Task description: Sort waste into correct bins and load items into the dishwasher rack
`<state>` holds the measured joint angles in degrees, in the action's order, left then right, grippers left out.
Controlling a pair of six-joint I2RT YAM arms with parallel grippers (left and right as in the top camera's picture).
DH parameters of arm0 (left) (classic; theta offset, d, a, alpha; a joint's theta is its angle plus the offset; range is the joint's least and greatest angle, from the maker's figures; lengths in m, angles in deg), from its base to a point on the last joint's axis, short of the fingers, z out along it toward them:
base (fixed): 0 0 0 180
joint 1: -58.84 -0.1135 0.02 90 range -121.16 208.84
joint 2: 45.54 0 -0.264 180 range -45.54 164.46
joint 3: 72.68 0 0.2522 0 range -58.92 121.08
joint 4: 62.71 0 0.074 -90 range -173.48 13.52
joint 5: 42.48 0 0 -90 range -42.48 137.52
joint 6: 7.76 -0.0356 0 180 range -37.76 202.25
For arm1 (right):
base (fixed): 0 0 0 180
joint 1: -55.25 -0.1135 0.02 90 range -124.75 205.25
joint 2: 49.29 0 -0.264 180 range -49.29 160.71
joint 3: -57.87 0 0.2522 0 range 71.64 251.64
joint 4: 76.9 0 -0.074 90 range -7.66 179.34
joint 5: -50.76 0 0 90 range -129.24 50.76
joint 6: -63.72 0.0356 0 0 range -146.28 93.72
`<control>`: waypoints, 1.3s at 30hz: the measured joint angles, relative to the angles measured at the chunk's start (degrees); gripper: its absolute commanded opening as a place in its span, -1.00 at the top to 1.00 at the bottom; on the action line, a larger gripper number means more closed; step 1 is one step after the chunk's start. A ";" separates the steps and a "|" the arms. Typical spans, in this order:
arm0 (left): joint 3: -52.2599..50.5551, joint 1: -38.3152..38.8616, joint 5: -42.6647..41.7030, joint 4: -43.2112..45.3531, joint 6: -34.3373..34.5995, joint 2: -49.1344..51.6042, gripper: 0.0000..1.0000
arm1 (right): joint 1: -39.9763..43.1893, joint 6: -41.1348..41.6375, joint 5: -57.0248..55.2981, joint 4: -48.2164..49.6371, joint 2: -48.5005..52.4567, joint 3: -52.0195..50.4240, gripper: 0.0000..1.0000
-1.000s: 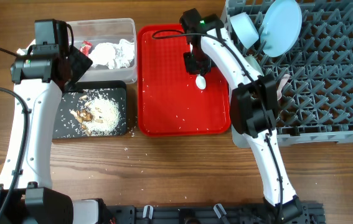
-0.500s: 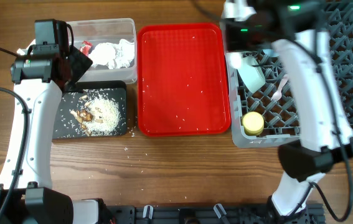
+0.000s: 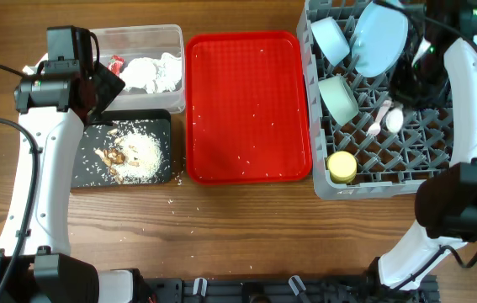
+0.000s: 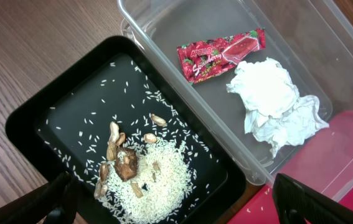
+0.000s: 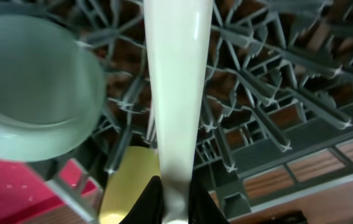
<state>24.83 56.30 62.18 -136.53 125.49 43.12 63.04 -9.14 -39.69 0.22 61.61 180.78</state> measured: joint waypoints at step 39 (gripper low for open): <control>0.00 0.00 -0.02 0.00 -0.02 0.00 -1.00 | -7.76 -8.15 7.82 21.59 -53.24 -11.06 -0.99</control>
<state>24.83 56.30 62.16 -136.53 125.47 43.12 55.28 -17.29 -31.87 21.82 8.36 169.72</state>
